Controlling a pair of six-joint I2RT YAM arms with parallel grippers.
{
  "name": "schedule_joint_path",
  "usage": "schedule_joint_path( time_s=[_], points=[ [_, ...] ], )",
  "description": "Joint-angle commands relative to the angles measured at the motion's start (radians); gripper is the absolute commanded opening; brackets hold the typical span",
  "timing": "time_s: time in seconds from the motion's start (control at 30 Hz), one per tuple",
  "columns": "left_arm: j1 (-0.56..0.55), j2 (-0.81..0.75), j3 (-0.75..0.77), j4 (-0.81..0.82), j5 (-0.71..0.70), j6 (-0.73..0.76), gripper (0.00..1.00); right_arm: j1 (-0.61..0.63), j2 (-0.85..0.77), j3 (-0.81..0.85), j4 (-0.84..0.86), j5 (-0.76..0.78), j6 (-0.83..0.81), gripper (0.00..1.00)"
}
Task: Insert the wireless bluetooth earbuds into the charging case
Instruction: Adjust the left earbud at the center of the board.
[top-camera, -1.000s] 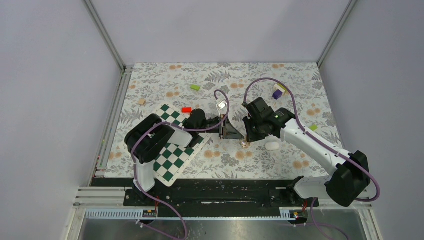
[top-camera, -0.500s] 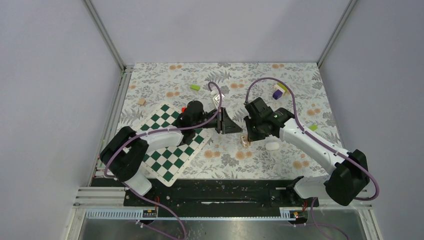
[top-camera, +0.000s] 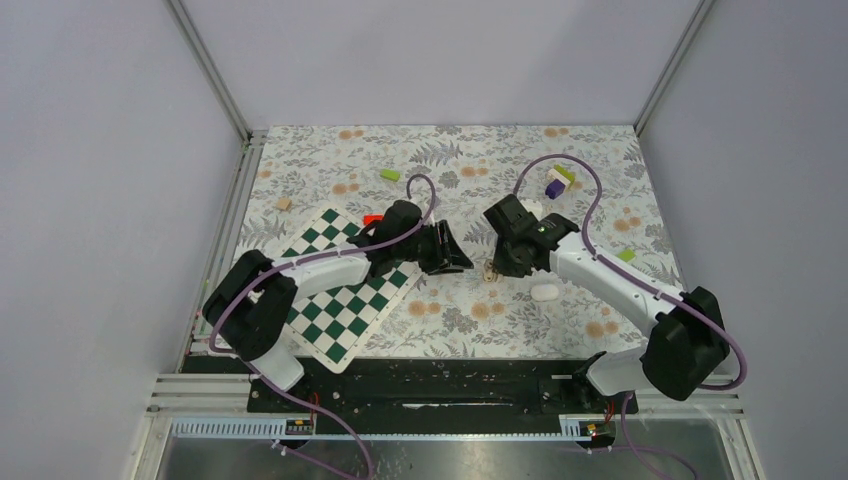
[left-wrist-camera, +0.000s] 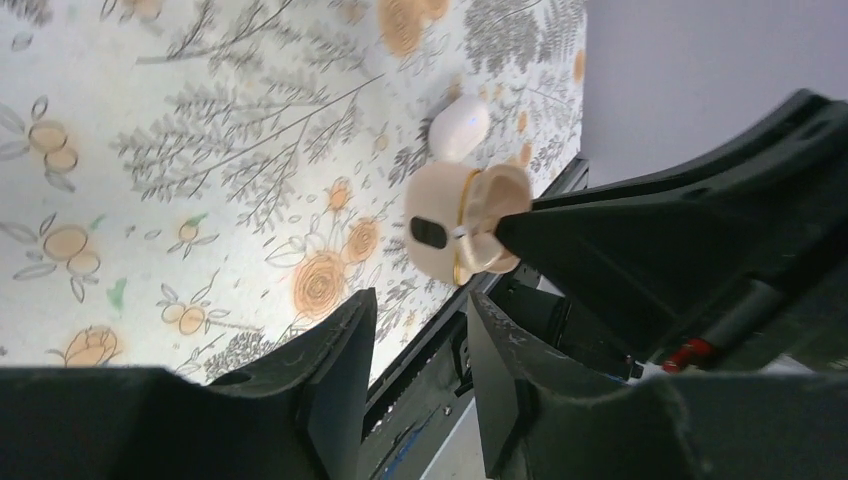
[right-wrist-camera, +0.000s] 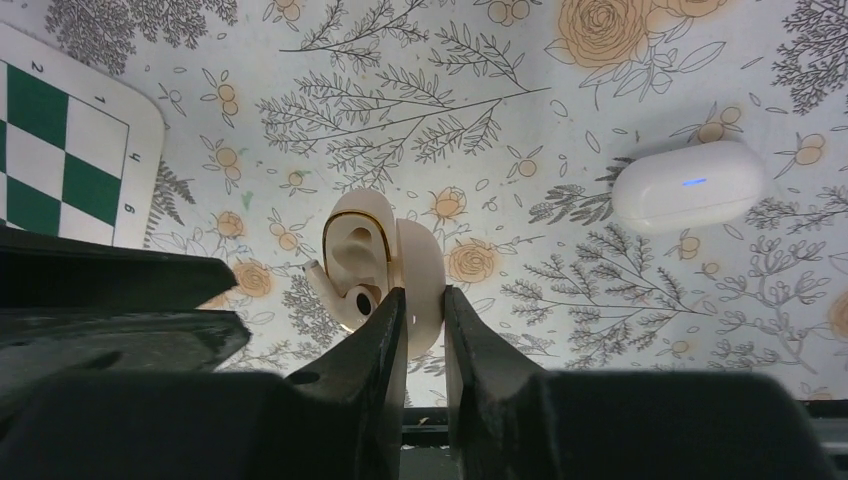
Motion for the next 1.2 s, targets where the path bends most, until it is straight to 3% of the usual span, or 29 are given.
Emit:
schedule_joint_path(
  time_s=[0.0, 0.3, 0.63, 1.17],
  points=[
    [-0.003, 0.006, -0.034, 0.053, 0.031, -0.094, 0.41, 0.010, 0.036, 0.017, 0.044, 0.041, 0.084, 0.00],
    [-0.001, 0.039, -0.031, 0.156, 0.040, -0.197, 0.44, 0.012, 0.065, 0.014, 0.067, 0.006, 0.078, 0.00],
    [-0.005, 0.101, 0.050, 0.053, 0.063, -0.211, 0.42, 0.012, 0.052, 0.016, 0.067, 0.010, 0.073, 0.00],
    [-0.005, 0.176, 0.089, 0.108, 0.101, -0.221, 0.31, 0.012, 0.058, 0.021, 0.078, -0.015, 0.060, 0.00]
  ],
)
